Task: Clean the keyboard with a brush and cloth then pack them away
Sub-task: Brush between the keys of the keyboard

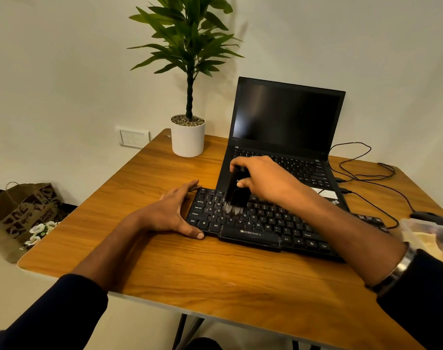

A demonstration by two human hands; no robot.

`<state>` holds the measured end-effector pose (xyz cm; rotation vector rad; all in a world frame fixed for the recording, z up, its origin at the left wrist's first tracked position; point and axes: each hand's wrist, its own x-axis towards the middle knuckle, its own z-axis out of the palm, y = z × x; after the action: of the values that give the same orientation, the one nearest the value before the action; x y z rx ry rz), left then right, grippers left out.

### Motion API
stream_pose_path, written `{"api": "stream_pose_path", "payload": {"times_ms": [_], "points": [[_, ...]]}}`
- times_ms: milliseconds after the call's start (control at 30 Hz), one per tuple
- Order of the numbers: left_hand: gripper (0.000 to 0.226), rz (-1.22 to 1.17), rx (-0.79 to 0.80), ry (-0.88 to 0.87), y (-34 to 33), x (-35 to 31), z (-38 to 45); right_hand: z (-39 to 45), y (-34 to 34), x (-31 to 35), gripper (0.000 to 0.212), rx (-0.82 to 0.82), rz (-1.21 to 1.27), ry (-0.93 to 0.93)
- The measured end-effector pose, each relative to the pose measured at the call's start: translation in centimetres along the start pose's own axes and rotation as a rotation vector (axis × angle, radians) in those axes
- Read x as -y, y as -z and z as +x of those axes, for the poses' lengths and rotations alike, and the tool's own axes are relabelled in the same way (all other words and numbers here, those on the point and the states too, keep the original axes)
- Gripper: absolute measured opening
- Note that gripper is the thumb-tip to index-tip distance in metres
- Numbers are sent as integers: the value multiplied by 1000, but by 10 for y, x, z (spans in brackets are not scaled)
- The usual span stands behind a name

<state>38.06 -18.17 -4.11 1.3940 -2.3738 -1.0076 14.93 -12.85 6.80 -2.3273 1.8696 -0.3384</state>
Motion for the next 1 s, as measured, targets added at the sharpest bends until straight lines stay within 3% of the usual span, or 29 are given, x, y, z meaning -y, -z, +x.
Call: {"api": "stream_pose_path", "payload": {"times_ms": [133, 400, 600, 767, 1000], "points": [[148, -9, 4, -4, 0, 2, 1, 5, 0, 0, 34, -106, -49, 26], [148, 14, 2, -9, 0, 0, 0, -12, -8, 31, 34, 40, -9, 131], [139, 12, 3, -10, -1, 2, 1, -17, 3, 38, 33, 146, 130, 106], [143, 7, 12, -6, 0, 1, 0, -10, -10, 29, 28, 58, 58, 83], [145, 1, -3, -6, -1, 2, -1, -3, -10, 25, 41, -126, -68, 112]]}}
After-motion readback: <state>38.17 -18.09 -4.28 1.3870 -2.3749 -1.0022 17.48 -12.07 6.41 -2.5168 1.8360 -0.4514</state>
